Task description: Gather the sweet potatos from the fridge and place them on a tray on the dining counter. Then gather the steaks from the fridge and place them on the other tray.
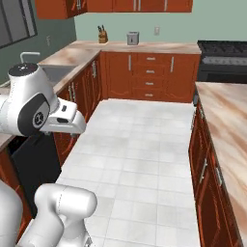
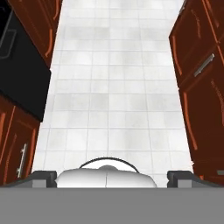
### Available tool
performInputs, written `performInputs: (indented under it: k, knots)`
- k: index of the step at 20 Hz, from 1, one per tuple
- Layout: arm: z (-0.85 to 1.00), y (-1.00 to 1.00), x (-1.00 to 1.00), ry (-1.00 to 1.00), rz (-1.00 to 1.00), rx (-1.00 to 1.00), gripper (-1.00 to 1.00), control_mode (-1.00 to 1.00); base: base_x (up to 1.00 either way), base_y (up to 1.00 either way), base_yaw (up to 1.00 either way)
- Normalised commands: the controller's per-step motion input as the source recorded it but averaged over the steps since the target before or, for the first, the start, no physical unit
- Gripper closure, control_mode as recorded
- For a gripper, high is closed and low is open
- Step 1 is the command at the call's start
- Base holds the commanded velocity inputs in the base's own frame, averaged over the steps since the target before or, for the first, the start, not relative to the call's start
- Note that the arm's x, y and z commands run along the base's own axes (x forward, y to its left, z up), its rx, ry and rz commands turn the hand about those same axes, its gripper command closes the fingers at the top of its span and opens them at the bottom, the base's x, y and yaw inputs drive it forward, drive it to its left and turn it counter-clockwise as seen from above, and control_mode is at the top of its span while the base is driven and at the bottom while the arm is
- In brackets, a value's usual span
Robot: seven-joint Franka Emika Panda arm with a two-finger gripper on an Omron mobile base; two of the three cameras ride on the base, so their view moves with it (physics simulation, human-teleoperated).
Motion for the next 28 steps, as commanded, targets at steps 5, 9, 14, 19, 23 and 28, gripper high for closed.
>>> performInputs:
  k: [5, 9, 14, 19, 23, 28]
  knots:
    - [0.00, 0.00, 0.00, 0.00, 0.00, 0.00, -1.00, 1.00, 0.75, 0.39, -0.06]
    - [0.00, 0.00, 0.00, 0.00, 0.00, 0.00, -1.00, 1.00, 0.76, 0.39, -0.07]
    - [0.00, 0.00, 0.00, 0.00, 0.00, 0.00, -1.00, 1.00, 0.79, 0.35, -0.05]
    - [0.00, 0.00, 0.00, 0.00, 0.00, 0.00, -1.00, 1.00, 0.87, 0.53, -0.09]
    - [0.00, 0.00, 0.00, 0.00, 0.00, 0.00, -1.00, 1.00, 0.89, 0.41, -0.09]
    - [0.00, 0.00, 0.00, 0.00, 0.00, 0.00, -1.00, 1.00, 0.95, 0.20, -0.03]
